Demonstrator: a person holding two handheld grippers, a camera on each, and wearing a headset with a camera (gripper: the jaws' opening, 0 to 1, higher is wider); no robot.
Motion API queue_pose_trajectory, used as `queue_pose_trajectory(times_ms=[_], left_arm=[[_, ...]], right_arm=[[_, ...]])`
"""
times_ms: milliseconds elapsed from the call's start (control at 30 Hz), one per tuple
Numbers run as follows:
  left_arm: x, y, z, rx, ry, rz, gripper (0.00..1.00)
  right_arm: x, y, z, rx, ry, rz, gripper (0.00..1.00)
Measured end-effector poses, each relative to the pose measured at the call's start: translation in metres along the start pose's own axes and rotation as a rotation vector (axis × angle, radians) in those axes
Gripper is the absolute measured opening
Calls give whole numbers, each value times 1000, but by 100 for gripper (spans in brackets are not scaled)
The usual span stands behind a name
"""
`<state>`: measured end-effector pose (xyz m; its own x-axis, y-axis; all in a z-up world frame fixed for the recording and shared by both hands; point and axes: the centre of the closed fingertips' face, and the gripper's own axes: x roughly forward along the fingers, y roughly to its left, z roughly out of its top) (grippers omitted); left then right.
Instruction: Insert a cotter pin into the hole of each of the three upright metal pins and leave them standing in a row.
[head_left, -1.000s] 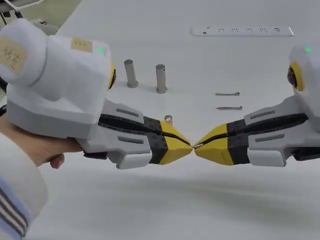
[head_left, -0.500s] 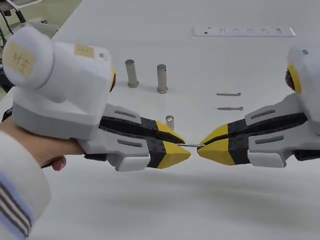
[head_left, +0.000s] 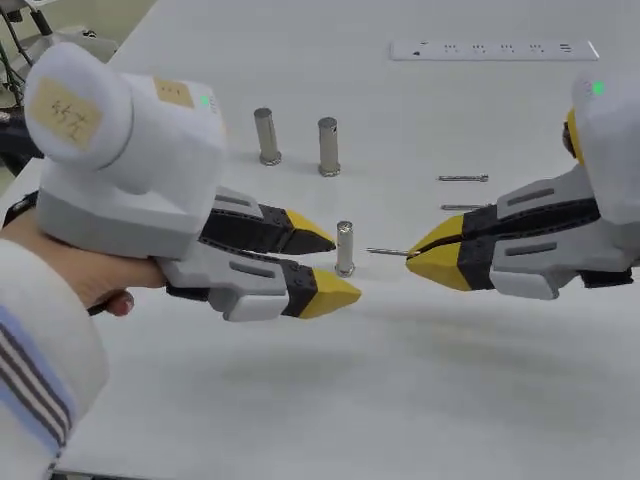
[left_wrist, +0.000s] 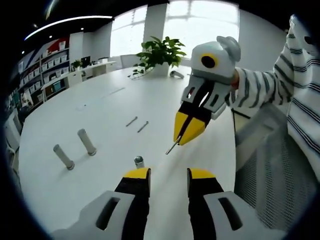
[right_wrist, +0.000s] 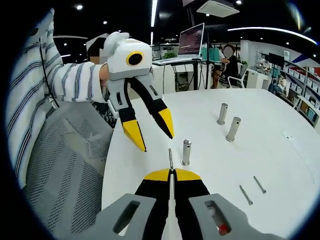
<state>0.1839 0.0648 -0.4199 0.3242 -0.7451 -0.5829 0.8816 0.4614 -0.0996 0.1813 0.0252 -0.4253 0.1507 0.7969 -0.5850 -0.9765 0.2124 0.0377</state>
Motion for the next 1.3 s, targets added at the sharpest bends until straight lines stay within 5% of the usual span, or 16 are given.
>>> queue_pose_trajectory(times_ms=[367,1300], left_arm=[[7,25,2,-22,8,64,20],[19,32,5,41,44,44,10]], right_arm=[[12,-24,0,-24,29,-29,0],[23,-30,-1,-77,73,6,0]])
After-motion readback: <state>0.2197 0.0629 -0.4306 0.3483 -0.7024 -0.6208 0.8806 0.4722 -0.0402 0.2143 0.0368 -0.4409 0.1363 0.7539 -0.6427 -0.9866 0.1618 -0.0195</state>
